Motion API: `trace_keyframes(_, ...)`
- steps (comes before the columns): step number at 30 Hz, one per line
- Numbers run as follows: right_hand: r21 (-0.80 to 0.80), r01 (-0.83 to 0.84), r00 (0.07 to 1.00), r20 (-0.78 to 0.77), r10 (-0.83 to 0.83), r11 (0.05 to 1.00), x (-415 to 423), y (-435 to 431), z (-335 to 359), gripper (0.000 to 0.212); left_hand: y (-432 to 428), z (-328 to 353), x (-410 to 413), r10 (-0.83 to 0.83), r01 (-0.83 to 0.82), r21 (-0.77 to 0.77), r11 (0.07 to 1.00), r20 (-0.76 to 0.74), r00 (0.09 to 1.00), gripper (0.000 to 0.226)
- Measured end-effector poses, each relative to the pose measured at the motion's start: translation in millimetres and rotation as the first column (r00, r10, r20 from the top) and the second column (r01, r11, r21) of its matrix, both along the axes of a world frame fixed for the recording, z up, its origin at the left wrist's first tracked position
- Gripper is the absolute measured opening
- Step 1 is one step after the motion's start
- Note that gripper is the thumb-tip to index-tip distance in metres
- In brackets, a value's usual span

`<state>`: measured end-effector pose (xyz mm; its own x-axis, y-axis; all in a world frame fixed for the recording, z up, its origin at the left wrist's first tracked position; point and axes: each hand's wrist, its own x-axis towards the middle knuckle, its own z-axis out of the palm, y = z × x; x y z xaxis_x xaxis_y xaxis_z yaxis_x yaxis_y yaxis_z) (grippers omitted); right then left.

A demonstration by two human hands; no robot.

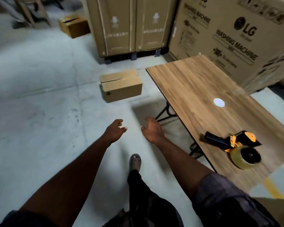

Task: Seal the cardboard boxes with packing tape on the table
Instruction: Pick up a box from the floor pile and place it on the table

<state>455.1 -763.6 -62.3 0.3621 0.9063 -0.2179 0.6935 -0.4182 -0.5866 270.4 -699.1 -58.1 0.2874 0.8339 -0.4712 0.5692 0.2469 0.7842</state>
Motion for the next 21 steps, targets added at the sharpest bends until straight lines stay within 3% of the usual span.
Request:
trace_keyframes(7,-0.002,-0.031,0.999,0.014,0.031,1.0,-9.1,152.3,-19.7,0.045,155.8,-9.5,-8.9,-0.018,0.022,0.062,0.998,-0.07,0.997,0.051)
trace_keyframes(15,-0.08,-0.134,0.973,0.179,0.147,0.988,-14.4,317.4,-14.1,0.037,323.2,-5.7,-22.8,-0.219,0.296,0.209,0.932,-0.324,0.92,0.052)
trace_keyframes(18,-0.068,-0.106,0.986,0.124,0.114,0.992,-19.9,369.9,-16.1,0.035,374.5,-10.8,-29.6,-0.209,0.289,0.232,0.929,-0.316,0.925,0.047)
trace_keyframes(21,0.006,0.072,0.994,-0.081,-0.071,0.997,-25.0,420.3,-23.2,0.024,430.6,-17.0,-36.5,-0.113,0.153,0.198,0.968,-0.199,0.973,0.038)
